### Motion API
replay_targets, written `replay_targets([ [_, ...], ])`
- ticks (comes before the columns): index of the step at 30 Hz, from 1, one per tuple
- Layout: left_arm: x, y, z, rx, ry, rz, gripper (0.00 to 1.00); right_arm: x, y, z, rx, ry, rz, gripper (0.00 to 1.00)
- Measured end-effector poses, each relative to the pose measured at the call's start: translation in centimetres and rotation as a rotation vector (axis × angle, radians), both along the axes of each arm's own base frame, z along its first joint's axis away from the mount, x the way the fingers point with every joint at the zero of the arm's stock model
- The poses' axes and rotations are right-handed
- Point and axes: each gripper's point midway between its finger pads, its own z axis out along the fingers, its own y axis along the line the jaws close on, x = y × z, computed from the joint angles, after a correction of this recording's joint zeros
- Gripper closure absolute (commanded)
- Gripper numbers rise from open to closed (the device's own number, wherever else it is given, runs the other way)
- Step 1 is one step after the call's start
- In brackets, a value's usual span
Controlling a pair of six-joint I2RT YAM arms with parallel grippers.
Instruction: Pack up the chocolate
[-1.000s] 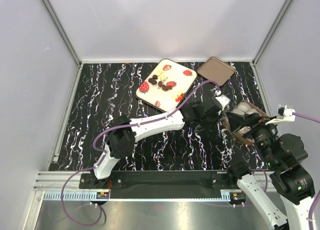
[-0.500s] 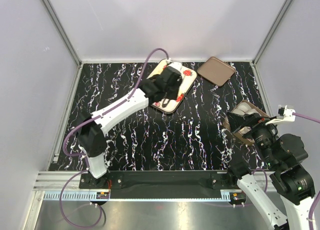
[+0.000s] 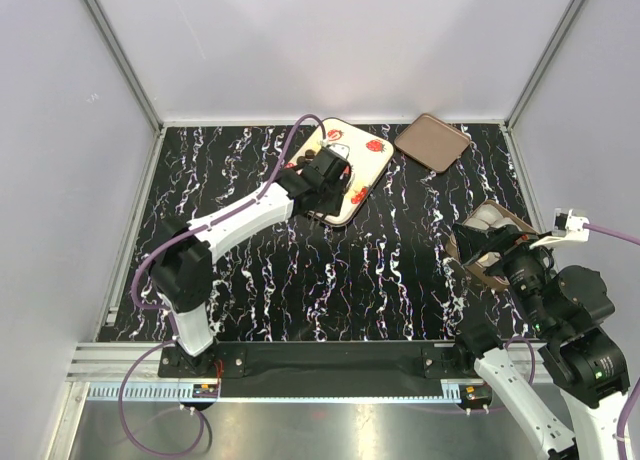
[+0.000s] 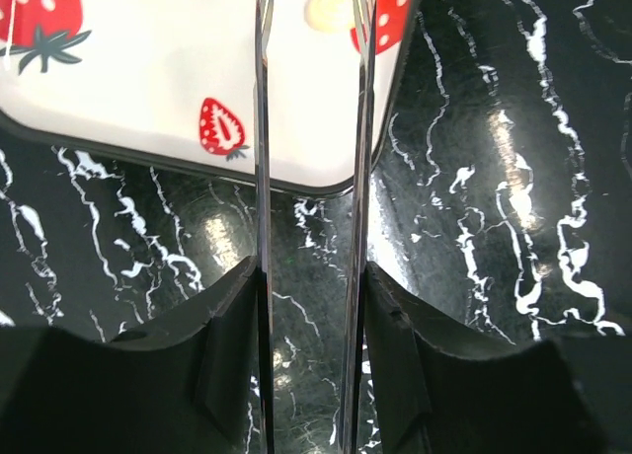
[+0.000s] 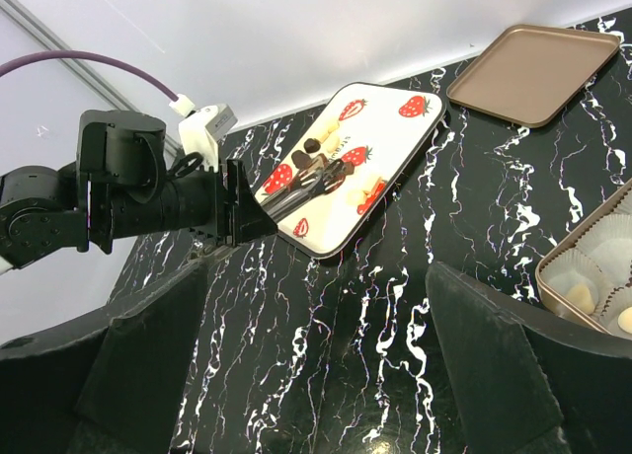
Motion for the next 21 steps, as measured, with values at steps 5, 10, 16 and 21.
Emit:
replay_targets([
  [5,0.5,-1.0,0.2,-0.031,-0.018,-0.027,0.54,0.0,0.0,0.0,0.0,0.0,0.0,0.01],
  [10,1.3,-1.8,-1.1,-0.016,-0.011,-0.04,0.55,0.0,0.0,0.0,-0.001,0.0,0.0,0.01],
  [16,1.7,-2.5,-3.3,0.0,0.022,-0.059,0.55,0.0,0.0,0.0,-0.001,0.0,-0.001,0.01],
  [21,1.8,-2.9,-4.1,-0.003,0.029,-0.067,0.55,0.0,0.0,0.0,-0.002,0.0,-0.002,0.01],
])
